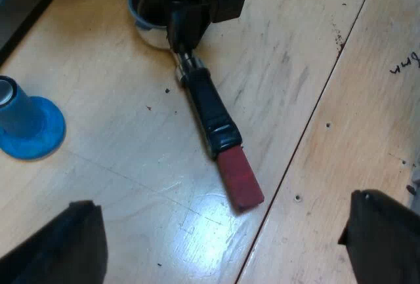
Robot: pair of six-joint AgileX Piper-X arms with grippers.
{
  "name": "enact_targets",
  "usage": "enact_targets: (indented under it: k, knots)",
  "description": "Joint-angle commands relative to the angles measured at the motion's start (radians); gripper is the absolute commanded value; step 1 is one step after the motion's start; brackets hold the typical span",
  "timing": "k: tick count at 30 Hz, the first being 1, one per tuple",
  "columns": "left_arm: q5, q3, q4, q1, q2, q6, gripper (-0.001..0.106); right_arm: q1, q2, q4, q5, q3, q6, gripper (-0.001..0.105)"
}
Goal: Put the handle in the coffee machine
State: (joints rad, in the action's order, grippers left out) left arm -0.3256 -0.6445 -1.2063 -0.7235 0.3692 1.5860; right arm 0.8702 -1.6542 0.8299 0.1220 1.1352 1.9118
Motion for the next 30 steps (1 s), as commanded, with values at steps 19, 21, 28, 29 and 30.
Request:
enact_targets:
  k: [19,21,28,29,30]
  knots:
    - [-0.015,-0.008,0.089,-0.006,0.0,-0.087,0.076,-0.006,0.21,0.169,0.01,0.005,-0.303,0.0]
    - [-0.015,-0.008,0.088,-0.006,0.0,-0.101,0.076,-0.006,0.224,0.179,0.01,0.005,-0.313,0.0]
    - [-0.015,-0.004,0.117,-0.006,0.0,-0.129,0.076,-0.006,0.284,0.201,0.017,0.005,-0.345,0.0]
    - [-0.015,-0.005,0.133,-0.006,0.0,-0.129,0.076,-0.006,0.291,0.201,0.017,0.005,-0.346,0.0]
    - [-0.015,-0.005,0.138,-0.006,0.0,-0.129,0.076,-0.006,0.294,0.204,0.017,0.005,-0.346,0.0]
